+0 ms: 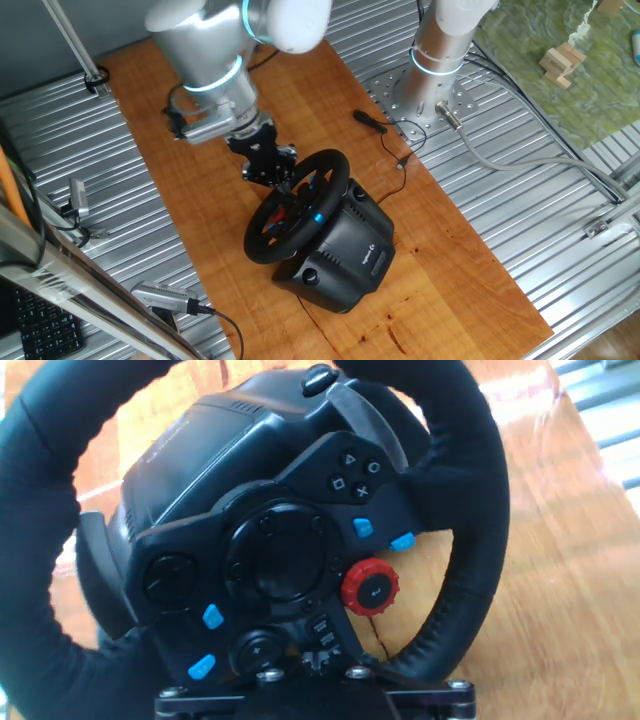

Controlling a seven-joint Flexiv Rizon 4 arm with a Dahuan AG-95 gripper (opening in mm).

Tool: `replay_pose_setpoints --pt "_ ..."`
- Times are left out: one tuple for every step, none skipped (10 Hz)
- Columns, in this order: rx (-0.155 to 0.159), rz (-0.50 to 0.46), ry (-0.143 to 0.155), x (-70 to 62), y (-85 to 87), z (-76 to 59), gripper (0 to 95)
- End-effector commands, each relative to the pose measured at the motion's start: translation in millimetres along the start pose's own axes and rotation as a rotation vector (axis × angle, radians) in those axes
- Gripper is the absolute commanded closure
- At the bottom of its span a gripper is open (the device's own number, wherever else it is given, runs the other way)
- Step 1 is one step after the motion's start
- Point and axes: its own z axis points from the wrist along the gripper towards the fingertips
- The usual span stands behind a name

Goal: Rotate the steering wheel 90 degrees counterclockwise

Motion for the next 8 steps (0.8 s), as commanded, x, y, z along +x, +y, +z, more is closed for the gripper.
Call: replay_pose_setpoints --pt "-0.008 0.111 0.037 3.2 -2.2 -33.6 95.0" --pt "-0.001 0.225 0.039 7.2 1.3 -50.5 95.0" --pt "0.013 0.354 0.038 10.3 7.8 -67.1 95.0" --pt "0.049 0.536 0.048 12.1 21.9 -90.4 95.0" --pt "0.082 0.692 0.054 11.0 35.7 -108.2 95.0" --pt "0.103 0.78 0.042 9.3 46.4 -120.2 95.0" --pt "0.159 0.913 0.019 3.7 69.7 -138.6 95.0" --pt "0.186 0.982 0.008 -0.6 84.3 -147.0 95.0"
